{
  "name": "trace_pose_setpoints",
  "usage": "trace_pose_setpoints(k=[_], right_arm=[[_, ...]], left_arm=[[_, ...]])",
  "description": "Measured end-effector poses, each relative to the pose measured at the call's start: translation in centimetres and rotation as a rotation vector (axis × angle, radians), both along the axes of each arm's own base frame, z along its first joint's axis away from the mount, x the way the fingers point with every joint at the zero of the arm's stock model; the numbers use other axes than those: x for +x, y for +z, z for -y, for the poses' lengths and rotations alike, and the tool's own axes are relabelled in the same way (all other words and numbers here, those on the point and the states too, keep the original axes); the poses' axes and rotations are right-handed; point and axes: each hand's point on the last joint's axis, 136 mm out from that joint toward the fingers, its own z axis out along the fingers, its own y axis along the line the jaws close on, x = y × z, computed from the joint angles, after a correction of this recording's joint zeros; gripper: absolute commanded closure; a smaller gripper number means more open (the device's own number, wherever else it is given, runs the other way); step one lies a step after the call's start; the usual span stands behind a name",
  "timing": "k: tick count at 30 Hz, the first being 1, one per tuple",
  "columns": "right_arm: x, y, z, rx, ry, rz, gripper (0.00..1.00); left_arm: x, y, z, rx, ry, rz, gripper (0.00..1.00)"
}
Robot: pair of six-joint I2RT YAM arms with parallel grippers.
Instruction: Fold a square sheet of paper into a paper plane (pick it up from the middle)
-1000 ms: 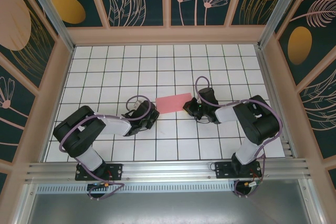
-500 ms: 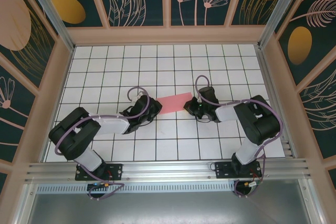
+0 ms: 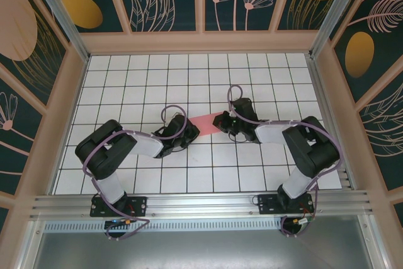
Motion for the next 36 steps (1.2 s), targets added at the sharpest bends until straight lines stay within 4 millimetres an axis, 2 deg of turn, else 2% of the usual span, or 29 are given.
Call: trace_pose_setpoints(k=[8,12,18,21,26,29,33,35,36], right_arm=[[-1.3,-2.3,-2.5,-0.024,0.072,-0.051,1.0],[-1.6,-3.5,-2.4,-0.041,0.074,-0.076,1.0],[-1.5,-3.9,-1.3,-0.038,0.058,-0.079,1.0],[-0.9,-3.9,0.8,-0.037,0.021,-0.074,1.0],[1.5,-3.9,6.4,-0.053,-0.111,-0.063,1.0],[2.6,-3.9,8.8,-0.072,-0.175,-0.062,1.0],[3.3,-3.7,11.4,-0.134,-0.25,-0.049,1.0],[3.3,-3.2,12.1,-0.166,-0.268,-0.035,1.0],[3.4,-2.8,12.2,-0.182,-0.27,-0.024,1.0]], left_arm=[[-0.3,-0.6,-0.4,0.015,0.02,-0.04,1.0],[-0.3,-0.7,-0.5,0.012,0.041,-0.063,1.0],[-0.3,-0.8,-0.5,0.006,0.065,-0.091,1.0],[-0.3,-0.8,-0.6,0.004,0.073,-0.098,1.0],[-0.3,-0.8,-0.6,0.001,0.078,-0.102,1.0],[-0.3,-0.8,-0.6,0.0,0.078,-0.103,1.0],[-0.3,-0.7,-0.4,0.004,0.068,-0.102,1.0],[-0.1,-0.5,-0.1,0.021,0.049,-0.101,1.0],[0.1,-0.3,0.2,0.035,0.034,-0.097,0.97]])
